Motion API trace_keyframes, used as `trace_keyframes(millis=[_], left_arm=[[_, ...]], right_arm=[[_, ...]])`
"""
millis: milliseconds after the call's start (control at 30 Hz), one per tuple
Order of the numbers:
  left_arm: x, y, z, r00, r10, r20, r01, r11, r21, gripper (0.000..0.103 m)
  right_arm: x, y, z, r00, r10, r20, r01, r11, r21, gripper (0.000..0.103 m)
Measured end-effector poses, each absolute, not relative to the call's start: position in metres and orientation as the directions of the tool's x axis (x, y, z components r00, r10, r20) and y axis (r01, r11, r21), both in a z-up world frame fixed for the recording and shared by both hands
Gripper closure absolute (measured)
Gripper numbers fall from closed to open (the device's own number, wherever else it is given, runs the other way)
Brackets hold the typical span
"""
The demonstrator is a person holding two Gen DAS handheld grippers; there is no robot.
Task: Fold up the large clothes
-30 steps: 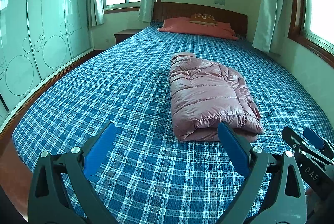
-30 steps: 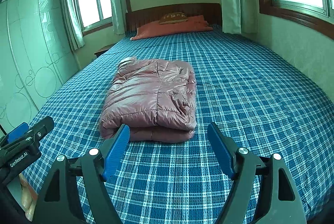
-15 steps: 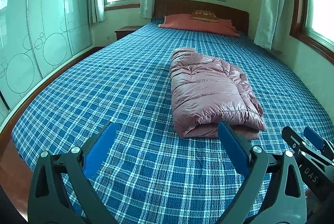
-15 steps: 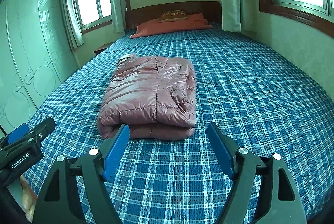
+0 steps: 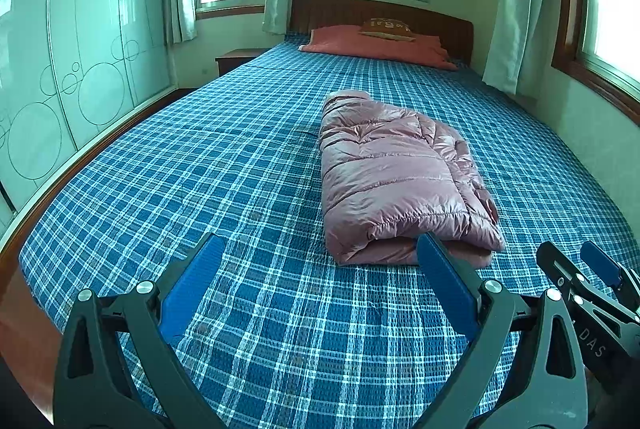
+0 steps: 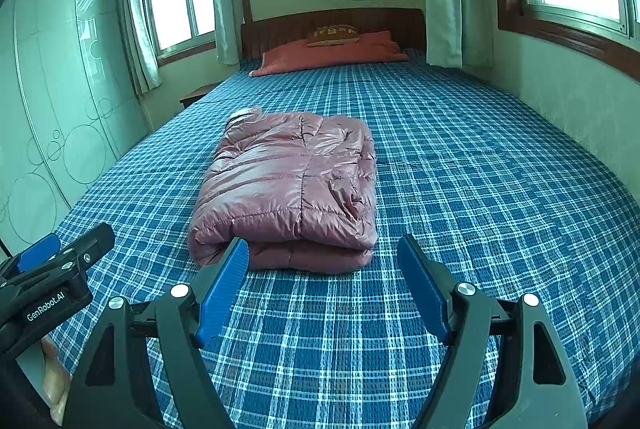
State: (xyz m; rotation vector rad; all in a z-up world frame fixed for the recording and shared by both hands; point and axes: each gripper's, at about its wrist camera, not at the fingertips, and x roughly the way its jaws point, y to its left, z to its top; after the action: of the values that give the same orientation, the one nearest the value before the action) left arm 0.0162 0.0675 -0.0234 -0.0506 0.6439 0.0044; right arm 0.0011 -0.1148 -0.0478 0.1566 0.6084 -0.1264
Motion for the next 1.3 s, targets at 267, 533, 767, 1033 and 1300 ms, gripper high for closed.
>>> trace_keyframes(millis=[267, 533, 767, 1033, 1300], left_arm=[[0.0174, 0.0658, -0.0247, 0.797, -0.012, -0.604, -0.02, 0.999, -0.047, 0.005], [0.0176, 0.0686, -0.0258, 0.799, -0.008, -0.602, -0.026, 0.999, -0.048, 0.005], [0.0176, 0.0678, -0.0249, 0.8, -0.016, -0.599, -0.012, 0.999, -0.043, 0.005], [0.0177, 0.0648, -0.0244, 0.803, -0.015, -0.596, -0.01, 0.999, -0.038, 0.005], [0.0187, 0.063, -0.0198, 0.811, -0.011, -0.586, -0.007, 1.0, -0.03, 0.005]], right_arm=[[0.0018, -0.1169, -0.0483, 0.813, -0.073, -0.577, 0.166, 0.98, 0.109, 0.027], [0.002, -0.1171, -0.0486, 0.814, -0.073, -0.577, 0.165, 0.98, 0.109, 0.027], [0.0026, -0.1179, -0.0497, 0.813, -0.072, -0.578, 0.164, 0.981, 0.108, 0.027], [0.0029, -0.118, -0.0503, 0.814, -0.07, -0.577, 0.161, 0.981, 0.109, 0.027], [0.0027, -0.1184, -0.0507, 0.814, -0.069, -0.577, 0.161, 0.981, 0.11, 0.027]])
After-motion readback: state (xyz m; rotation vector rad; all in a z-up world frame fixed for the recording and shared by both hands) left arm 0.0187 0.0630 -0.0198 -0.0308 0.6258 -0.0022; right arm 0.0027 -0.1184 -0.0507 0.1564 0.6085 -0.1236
